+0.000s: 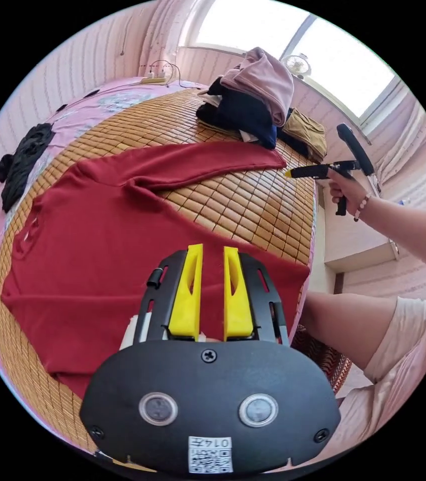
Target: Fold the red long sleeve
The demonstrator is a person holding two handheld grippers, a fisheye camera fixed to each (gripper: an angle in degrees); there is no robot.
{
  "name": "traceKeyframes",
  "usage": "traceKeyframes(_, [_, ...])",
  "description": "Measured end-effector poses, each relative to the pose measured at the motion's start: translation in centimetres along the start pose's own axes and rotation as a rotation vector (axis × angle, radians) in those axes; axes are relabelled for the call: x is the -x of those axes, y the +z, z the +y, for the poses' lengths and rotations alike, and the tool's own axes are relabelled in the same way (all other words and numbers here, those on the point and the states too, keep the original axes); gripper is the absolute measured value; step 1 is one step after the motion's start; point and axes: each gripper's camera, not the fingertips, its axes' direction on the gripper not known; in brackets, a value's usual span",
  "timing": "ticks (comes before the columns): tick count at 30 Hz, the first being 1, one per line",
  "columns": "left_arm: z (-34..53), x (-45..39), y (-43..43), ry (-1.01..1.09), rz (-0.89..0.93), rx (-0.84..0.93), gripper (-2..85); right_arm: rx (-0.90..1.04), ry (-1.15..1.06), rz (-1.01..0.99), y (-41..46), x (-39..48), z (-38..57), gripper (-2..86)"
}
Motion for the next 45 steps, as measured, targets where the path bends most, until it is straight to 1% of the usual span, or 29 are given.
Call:
traceKeyframes(3, [-6.1,-1.3,2.7,0.081,0.013,0.022,8.1,-0.056,0.105,-0.007,0.4,-3.9,-1.2,13.6])
traceKeyframes(7, [-12.1,-3.5,5.0,0.177,-0.113,-0.030,8.8,-0.026,0.123,-0.108,1.5,-6.6,-1.6,10.0])
traceKeyframes(8, [-12.8,-3.6,5.7,0.182,-0.128,-0.012,9.2,-0.019,0.109,-0.173,1.7,-7.1,-1.2,7.6])
traceKeyframes(10, [-15.1,-3.3,8.6,0.162,-0.177,0.122,10.2,-0.046,0.105,-0.198,1.4,-7.9,-0.4,6.4])
traceKeyframes(12, [-15.3,-2.9,9.4,0.165,-0.187,0.140,9.3,-0.109,0.106,-0.230,0.3,-9.0,1.0,4.0])
traceKeyframes(13, [-15.0,-2.6,9.3,0.161,-0.139,0.120,8.5,-0.120,0.108,-0.249,0.1,-9.3,1.4,3.7])
traceKeyframes(16, [-14.0,-1.7,8.7,0.107,-0.122,0.090,5.5,-0.146,0.120,-0.371,-1.1,-10.3,2.9,2.5])
traceKeyframes(18, [-13.1,-1.0,8.0,0.047,-0.127,0.066,3.8,-0.201,0.129,-0.605,-3.0,-10.5,4.0,2.0])
traceKeyframes(20, [-11.8,-0.2,6.5,-0.022,-0.101,0.001,3.0,-0.260,0.104,-0.790,-5.2,-9.6,4.7,1.8])
traceKeyframes(21, [-10.8,0.5,4.9,-0.078,-0.080,-0.067,2.6,-0.302,0.054,-0.882,-6.9,-8.1,5.1,1.7])
traceKeyframes(22, [-9.6,1.2,3.0,-0.132,-0.054,-0.149,2.5,-0.324,0.019,-0.926,-7.9,-7.2,5.2,1.6])
traceKeyframes(23, [-8.9,1.6,1.8,-0.160,-0.044,-0.196,2.5,-0.359,-0.069,-1.009,-9.7,-5.1,5.4,1.6])
traceKeyframes(25, [-5.6,3.6,-3.7,-0.268,-0.023,-0.395,3.0,-0.381,-0.236,-1.128,-12.0,-1.2,5.4,1.5])
traceKeyframes(26, [-4.5,4.2,-5.1,-0.295,-0.024,-0.445,3.2,-0.376,-0.361,-1.208,-13.3,1.7,5.3,1.5])
traceKeyframes(27, [-2.3,5.3,-7.8,-0.344,-0.026,-0.525,3.8,-0.337,-0.510,-1.300,-14.3,5.0,5.4,1.5])
traceKeyframes(28, [0.2,6.4,-10.1,-0.391,-0.031,-0.581,4.5,-0.304,-0.585,-1.344,-14.6,6.7,5.7,1.5])
traceKeyframes(29, [1.6,7.0,-11.0,-0.418,-0.033,-0.598,4.9,-0.211,-0.719,-1.411,-14.7,10.2,6.6,1.5])
traceKeyframes(30, [4.6,8.1,-12.4,-0.477,-0.032,-0.602,5.6,-0.074,-0.824,-1.448,-14.0,13.8,8.1,1.5])
traceKeyframes(31, [8.0,9.0,-13.1,-0.534,-0.034,-0.569,5.9,0.006,-0.873,-1.457,-13.4,15.5,9.0,1.4])
traceKeyframes(32, [9.8,9.3,-13.3,-0.560,-0.036,-0.540,6.1,0.171,-0.966,-1.431,-11.9,18.7,11.5,1.4])
traceKeyframes(33, [13.6,9.9,-13.1,-0.622,-0.037,-0.450,5.8,0.316,-1.023,-1.343,-10.0,21.3,14.3,1.4])
traceKeyframes(34, [17.5,10.3,-12.5,-0.702,-0.013,-0.323,5.6,0.376,-1.050,-1.296,-9.0,22.3,15.8,1.2])
traceKeyframes(35, [19.6,10.4,-12.2,-0.744,0.007,-0.258,5.4,0.500,-1.078,-1.208,-7.0,23.8,18.7,1.0])
traceKeyframes(36, [23.7,10.2,-11.9,-0.819,0.040,-0.150,5.1,0.621,-1.111,-1.129,-5.1,24.7,21.2,1.1])
traceKeyframes(37, [27.5,9.6,-12.2,-0.896,0.052,-0.089,4.9,0.669,-1.134,-1.104,-4.4,24.9,22.4,1.1])
traceKeyframes(38, [29.3,9.3,-12.5,-0.925,0.059,-0.072,4.9,0.746,-1.179,-1.049,-3.4,25.2,24.3,1.3])
traceKeyframes(40, [34.4,8.0,-13.9,-1.015,0.089,0.001,5.0,0.794,-1.240,-0.931,-2.7,25.3,26.2,1.7])
traceKeyframes(42, [36.5,7.5,-15.1,-1.044,0.091,0.020,5.0,0.792,-1.271,-0.808,-2.1,25.6,26.6,2.2])
traceKeyframes(45, [37.4,8.2,-17.3,-1.050,0.046,-0.025,5.1,0.738,-1.190,-0.728,-1.4,26.0,24.2,3.0])
